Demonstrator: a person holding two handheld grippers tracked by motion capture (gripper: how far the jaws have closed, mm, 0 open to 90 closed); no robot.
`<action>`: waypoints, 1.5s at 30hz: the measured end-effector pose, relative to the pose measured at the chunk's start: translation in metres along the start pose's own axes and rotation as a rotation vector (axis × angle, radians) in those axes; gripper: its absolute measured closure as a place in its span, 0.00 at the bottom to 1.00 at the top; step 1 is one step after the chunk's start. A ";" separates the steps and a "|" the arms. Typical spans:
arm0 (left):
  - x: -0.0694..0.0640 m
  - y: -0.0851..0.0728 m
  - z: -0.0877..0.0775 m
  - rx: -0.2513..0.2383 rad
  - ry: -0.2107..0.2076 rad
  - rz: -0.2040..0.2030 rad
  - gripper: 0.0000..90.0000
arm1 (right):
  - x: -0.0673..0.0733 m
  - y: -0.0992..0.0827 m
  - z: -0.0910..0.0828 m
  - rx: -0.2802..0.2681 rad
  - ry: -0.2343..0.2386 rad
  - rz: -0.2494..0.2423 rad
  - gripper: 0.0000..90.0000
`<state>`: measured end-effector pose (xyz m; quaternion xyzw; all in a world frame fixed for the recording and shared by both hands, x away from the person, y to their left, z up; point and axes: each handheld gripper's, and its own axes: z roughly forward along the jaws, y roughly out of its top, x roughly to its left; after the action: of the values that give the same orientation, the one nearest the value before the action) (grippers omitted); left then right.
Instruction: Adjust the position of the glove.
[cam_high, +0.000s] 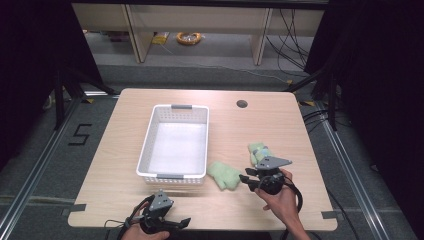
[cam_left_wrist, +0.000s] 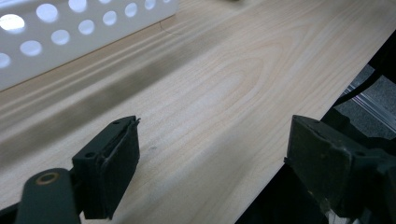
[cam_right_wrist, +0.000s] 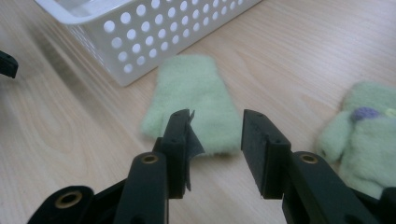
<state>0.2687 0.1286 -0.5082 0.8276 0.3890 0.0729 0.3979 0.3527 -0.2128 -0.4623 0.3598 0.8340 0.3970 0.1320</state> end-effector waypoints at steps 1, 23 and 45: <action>0.000 0.000 0.000 0.003 0.000 0.000 0.18 | 0.000 0.002 0.003 0.007 -0.008 -0.017 0.70; 0.000 0.000 -0.001 0.006 0.004 0.004 0.18 | 0.009 0.027 0.063 0.135 0.013 -0.023 0.71; -0.002 0.000 -0.001 -0.002 -0.015 -0.004 0.18 | 0.001 0.021 0.081 0.157 0.044 -0.068 0.95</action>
<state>0.2675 0.1276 -0.5073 0.8269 0.3879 0.0662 0.4018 0.4032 -0.1569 -0.4992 0.3317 0.8771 0.3333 0.0983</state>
